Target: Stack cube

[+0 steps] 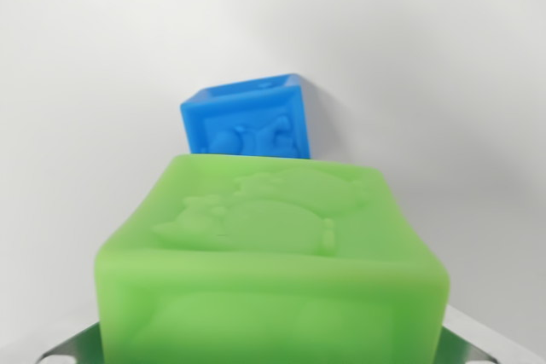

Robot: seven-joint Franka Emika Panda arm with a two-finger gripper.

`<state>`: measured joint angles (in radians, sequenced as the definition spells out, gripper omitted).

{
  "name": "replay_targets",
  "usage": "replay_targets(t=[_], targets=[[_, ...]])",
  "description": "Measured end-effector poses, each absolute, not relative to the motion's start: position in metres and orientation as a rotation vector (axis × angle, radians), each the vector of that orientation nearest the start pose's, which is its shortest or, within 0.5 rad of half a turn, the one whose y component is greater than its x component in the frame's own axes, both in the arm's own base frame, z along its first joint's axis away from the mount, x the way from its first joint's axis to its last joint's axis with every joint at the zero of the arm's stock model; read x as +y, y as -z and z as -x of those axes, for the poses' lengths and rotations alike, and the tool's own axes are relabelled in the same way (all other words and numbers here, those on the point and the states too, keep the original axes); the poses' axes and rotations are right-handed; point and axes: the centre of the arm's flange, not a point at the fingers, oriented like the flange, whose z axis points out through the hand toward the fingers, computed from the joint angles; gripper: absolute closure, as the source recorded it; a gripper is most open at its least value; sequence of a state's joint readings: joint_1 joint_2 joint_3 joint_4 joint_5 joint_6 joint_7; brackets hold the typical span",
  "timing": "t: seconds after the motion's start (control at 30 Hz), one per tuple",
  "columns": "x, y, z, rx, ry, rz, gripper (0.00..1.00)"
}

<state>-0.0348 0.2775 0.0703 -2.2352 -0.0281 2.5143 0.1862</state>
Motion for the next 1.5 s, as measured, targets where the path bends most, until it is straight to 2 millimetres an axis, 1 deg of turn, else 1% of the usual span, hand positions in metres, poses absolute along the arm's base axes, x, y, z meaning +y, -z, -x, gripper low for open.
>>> replay_targets(t=[0.23,0.33,0.6,0.9,1.2,1.5], targets=[[0.033,-0.245,-0.55,0.105,0.004,3.136,1.0],[0.035,-0.243,-0.551,0.093,0.002,3.136,1.0],[0.035,-0.214,-0.55,0.087,-0.012,3.137,1.0],[0.035,-0.192,-0.55,0.084,-0.01,3.136,1.0],[0.034,-0.176,-0.55,0.085,-0.009,3.136,1.0],[0.035,-0.17,-0.55,0.083,-0.009,3.137,1.0]])
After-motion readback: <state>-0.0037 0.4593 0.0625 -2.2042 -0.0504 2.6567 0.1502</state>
